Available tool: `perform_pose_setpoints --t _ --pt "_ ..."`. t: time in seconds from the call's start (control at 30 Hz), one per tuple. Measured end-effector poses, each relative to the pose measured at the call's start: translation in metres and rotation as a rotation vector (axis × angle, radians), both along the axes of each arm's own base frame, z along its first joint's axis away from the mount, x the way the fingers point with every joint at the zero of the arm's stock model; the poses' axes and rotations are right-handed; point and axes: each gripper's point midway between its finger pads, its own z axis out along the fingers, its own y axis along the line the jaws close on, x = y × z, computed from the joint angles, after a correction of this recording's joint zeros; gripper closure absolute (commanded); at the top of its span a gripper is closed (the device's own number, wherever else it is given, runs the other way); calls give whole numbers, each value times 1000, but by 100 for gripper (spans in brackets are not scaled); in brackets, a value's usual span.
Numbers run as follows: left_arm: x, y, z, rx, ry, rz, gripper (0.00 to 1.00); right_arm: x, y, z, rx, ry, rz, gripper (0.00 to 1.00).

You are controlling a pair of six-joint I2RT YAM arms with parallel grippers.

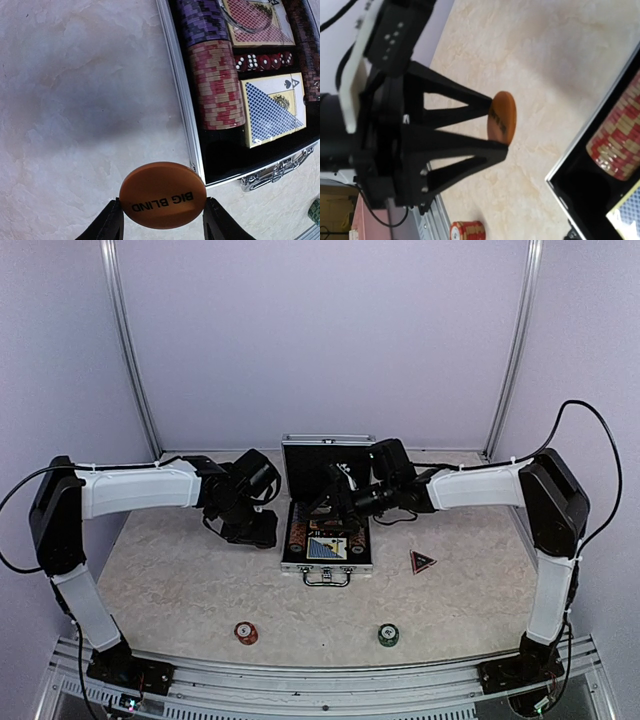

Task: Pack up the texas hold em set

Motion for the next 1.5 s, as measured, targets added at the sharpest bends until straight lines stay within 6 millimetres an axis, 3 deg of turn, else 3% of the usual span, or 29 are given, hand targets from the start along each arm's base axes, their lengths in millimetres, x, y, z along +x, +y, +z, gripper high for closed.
perform_pose_setpoints --t 0.6,0.9,1.5 --pt "-15 -52 30 -71 -37 -102 48 11 -9 -22 4 85 2 31" --pt "-20 -71 30 -78 -32 -140 48 9 -8 -32 26 148 35 31" --pt "-22 -89 25 -79 -27 -168 48 8 -4 -38 50 206 73 34"
